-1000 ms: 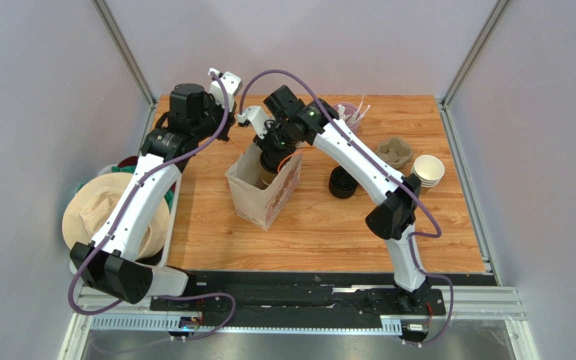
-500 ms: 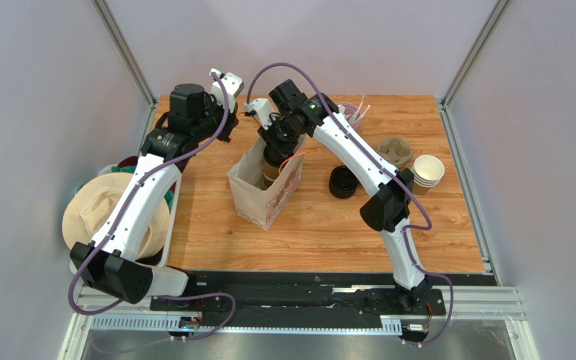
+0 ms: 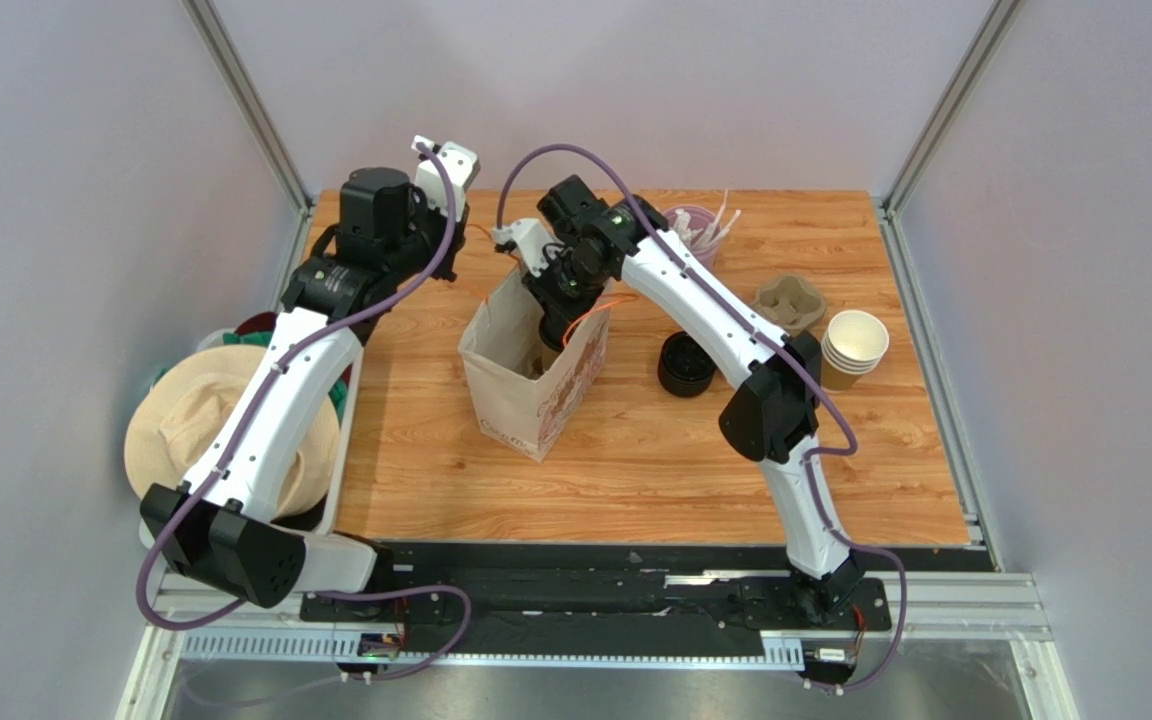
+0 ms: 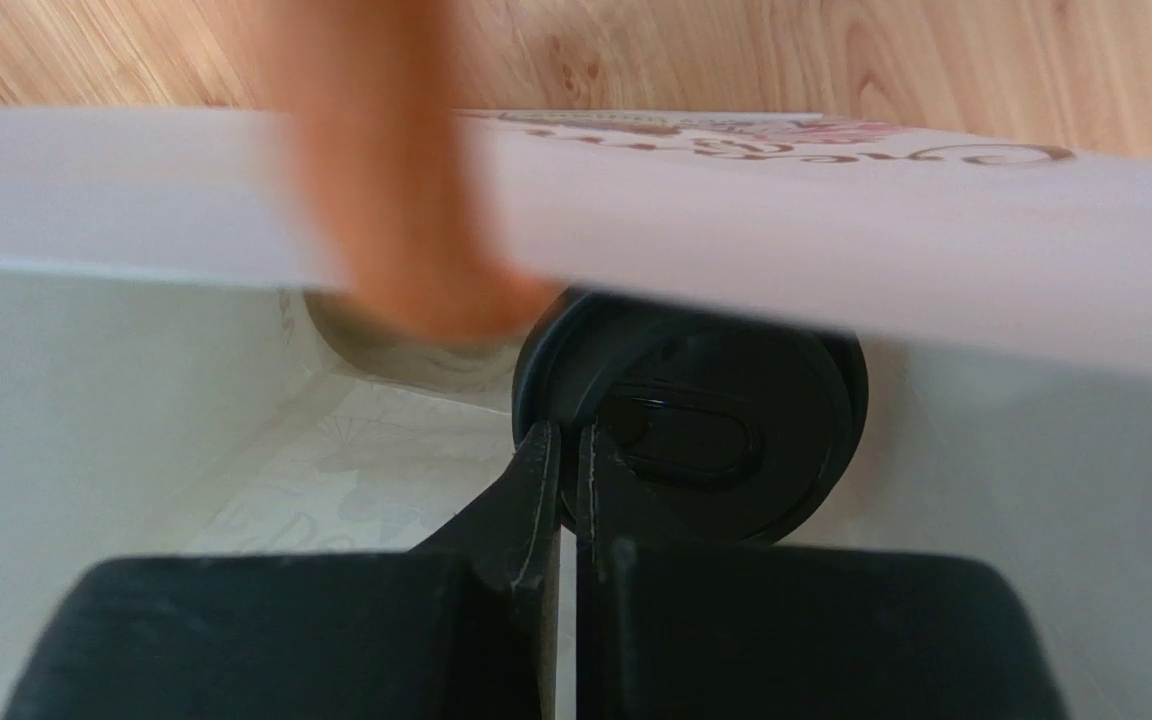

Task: Pack the takeout coffee

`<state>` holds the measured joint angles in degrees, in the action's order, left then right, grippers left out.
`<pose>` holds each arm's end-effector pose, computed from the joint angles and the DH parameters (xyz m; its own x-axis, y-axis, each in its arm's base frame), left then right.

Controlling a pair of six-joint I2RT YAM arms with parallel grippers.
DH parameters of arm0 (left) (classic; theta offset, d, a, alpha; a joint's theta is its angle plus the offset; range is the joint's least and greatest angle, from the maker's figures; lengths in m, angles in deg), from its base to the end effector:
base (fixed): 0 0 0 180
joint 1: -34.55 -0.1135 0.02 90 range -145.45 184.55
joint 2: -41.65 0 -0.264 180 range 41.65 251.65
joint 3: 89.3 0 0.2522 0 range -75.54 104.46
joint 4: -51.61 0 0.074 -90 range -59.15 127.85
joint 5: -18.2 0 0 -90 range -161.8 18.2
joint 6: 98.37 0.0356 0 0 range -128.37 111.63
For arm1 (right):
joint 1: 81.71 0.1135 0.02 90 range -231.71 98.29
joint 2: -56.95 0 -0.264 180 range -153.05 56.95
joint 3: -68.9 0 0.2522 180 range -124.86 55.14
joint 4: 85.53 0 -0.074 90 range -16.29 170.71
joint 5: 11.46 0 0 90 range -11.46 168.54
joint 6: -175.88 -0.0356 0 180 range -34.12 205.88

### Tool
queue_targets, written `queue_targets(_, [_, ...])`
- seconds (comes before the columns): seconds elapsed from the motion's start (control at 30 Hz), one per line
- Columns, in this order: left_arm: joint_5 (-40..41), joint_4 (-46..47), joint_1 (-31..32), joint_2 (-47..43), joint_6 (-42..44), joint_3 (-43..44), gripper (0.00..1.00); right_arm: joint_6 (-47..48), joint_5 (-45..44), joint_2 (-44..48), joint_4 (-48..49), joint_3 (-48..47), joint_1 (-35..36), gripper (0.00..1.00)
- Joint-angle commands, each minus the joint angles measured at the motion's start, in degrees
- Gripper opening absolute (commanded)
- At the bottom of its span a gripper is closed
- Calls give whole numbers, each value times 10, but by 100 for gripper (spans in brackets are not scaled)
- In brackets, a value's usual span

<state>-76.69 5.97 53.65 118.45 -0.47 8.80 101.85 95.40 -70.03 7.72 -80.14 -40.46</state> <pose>0.2772 -0.0992 0.4170 -0.3309 0.2595 -0.9073 0.4492 0.8889 0.0904 0.3381 0.3102 0.3214 -0.4542 -0.7485 -0.4832 -0.8833 0.4492 0.1344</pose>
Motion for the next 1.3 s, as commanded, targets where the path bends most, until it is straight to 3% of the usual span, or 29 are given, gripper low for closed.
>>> queue_targets(0.0, [43,18,1,-13,-11,-5,0,15,-7,16,-9,22,10,0])
queue_targets(0.6, [48,23,1,-9,-9,-15,0,31,-19,-20,-26,44,19,0])
queue_targets(1.27, [132,-8,-3,66,30,-35,0,35,-32,21,45,102,19,0])
